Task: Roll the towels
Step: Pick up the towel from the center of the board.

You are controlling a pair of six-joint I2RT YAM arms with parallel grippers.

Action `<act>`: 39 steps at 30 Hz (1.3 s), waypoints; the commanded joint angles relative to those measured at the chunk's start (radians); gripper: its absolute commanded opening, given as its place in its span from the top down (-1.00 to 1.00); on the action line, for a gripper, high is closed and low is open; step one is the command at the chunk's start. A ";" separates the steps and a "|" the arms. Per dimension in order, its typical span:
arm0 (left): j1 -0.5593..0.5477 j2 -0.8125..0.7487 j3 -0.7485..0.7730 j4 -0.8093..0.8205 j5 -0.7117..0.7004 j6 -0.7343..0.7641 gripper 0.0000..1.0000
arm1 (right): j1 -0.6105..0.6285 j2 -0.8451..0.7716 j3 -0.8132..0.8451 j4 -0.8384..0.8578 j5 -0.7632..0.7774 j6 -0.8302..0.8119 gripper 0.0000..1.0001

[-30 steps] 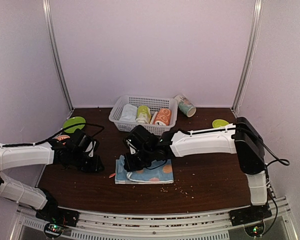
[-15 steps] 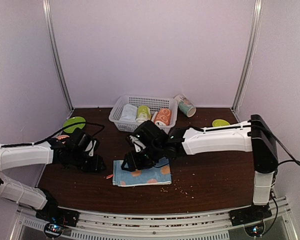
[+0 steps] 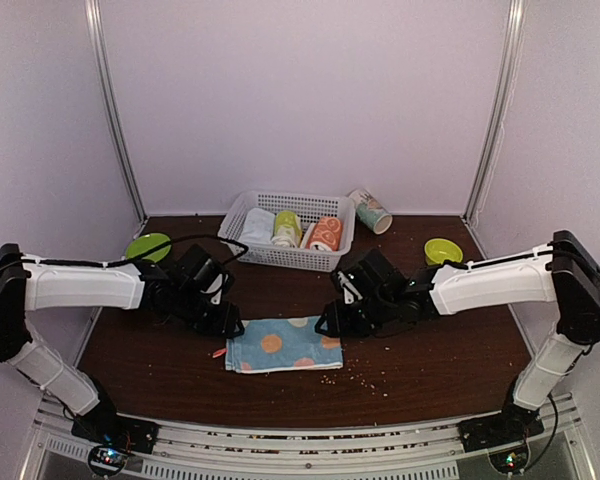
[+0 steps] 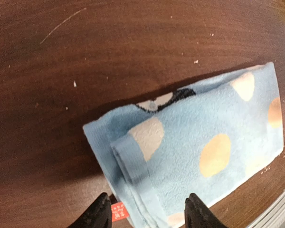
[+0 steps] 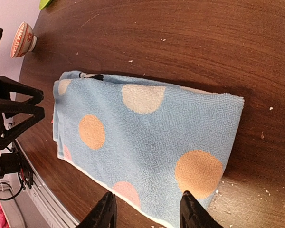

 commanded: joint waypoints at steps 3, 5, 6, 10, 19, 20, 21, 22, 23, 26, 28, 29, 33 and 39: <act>0.002 0.094 0.119 -0.025 -0.061 0.005 0.00 | 0.001 -0.048 -0.019 0.069 0.002 0.007 0.08; 0.002 0.120 0.134 -0.034 -0.061 0.004 0.06 | -0.003 -0.059 -0.036 0.074 -0.001 0.007 0.08; 0.001 0.128 0.137 -0.036 -0.062 0.001 0.09 | -0.007 -0.066 -0.045 0.078 -0.003 0.008 0.08; 0.003 0.151 0.137 -0.037 -0.060 -0.003 0.19 | -0.020 -0.093 -0.083 0.098 -0.006 0.015 0.07; 0.004 0.181 0.148 -0.048 -0.051 -0.006 0.22 | -0.031 -0.113 -0.112 0.110 -0.009 0.019 0.00; 0.004 0.185 0.148 -0.047 -0.051 -0.007 0.22 | -0.032 -0.113 -0.114 0.109 -0.008 0.019 -0.01; 0.003 0.188 0.147 -0.047 -0.051 -0.006 0.22 | -0.033 -0.113 -0.118 0.110 -0.007 0.021 -0.02; 0.003 0.194 0.145 -0.044 -0.051 -0.005 0.25 | -0.032 -0.112 -0.121 0.112 -0.009 0.023 -0.03; 0.003 0.196 0.145 -0.040 -0.049 -0.005 0.32 | -0.034 -0.112 -0.123 0.114 -0.009 0.022 -0.04; 0.004 0.197 0.143 -0.030 -0.038 -0.005 0.57 | -0.034 -0.115 -0.129 0.117 -0.011 0.025 -0.04; 0.003 0.180 0.141 -0.020 -0.031 -0.006 0.74 | -0.034 -0.117 -0.132 0.117 -0.010 0.026 -0.04; 0.004 0.170 0.140 -0.019 -0.031 -0.006 0.81 | -0.035 -0.118 -0.134 0.119 -0.010 0.028 -0.04; 0.003 0.136 0.150 -0.037 -0.039 -0.008 1.00 | -0.037 -0.119 -0.134 0.122 -0.008 0.029 -0.04; 0.004 0.074 0.170 -0.095 -0.078 -0.005 1.00 | -0.038 -0.114 -0.145 0.121 0.002 0.037 -0.04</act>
